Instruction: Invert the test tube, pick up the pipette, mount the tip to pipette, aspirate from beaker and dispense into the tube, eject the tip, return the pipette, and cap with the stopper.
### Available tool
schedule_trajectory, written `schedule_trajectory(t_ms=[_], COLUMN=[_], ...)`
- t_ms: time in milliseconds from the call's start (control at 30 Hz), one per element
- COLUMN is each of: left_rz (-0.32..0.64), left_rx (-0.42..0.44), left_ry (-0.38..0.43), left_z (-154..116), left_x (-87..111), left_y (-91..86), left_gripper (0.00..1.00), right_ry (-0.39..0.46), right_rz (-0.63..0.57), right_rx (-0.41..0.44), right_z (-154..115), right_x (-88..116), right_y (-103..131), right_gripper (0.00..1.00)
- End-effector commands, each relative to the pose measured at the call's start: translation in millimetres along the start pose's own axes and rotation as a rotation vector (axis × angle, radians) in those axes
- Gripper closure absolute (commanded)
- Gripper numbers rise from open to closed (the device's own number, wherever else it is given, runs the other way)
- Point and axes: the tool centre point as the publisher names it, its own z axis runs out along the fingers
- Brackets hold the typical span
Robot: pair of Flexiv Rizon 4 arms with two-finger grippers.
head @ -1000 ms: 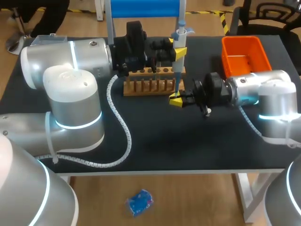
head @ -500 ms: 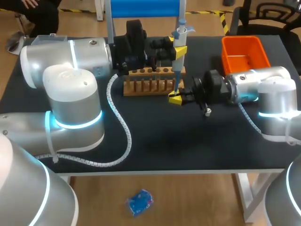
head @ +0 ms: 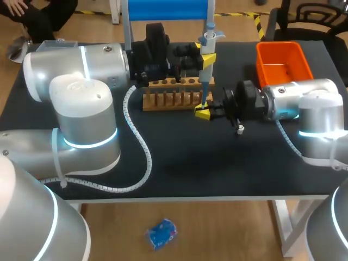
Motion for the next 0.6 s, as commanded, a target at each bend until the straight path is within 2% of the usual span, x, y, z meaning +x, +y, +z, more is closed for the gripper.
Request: schedule_trajectory(t_ms=[33,600], left_rz=[-0.001,-0.001], left_rx=[0.002,0.002], left_ry=[-0.002,-0.002], left_z=[1.5,1.5], left_x=[0.5,0.5], left_y=[10.1,10.1], left_gripper=[1.0,1.0], right_ry=[-0.047,-0.175], right_rz=[-0.001,-0.02], right_rx=[0.009,-0.023], right_z=[3.2,4.8], right_x=[7.2,4.3], right_y=[15.4,17.1], right_gripper=[1.0,1.0])
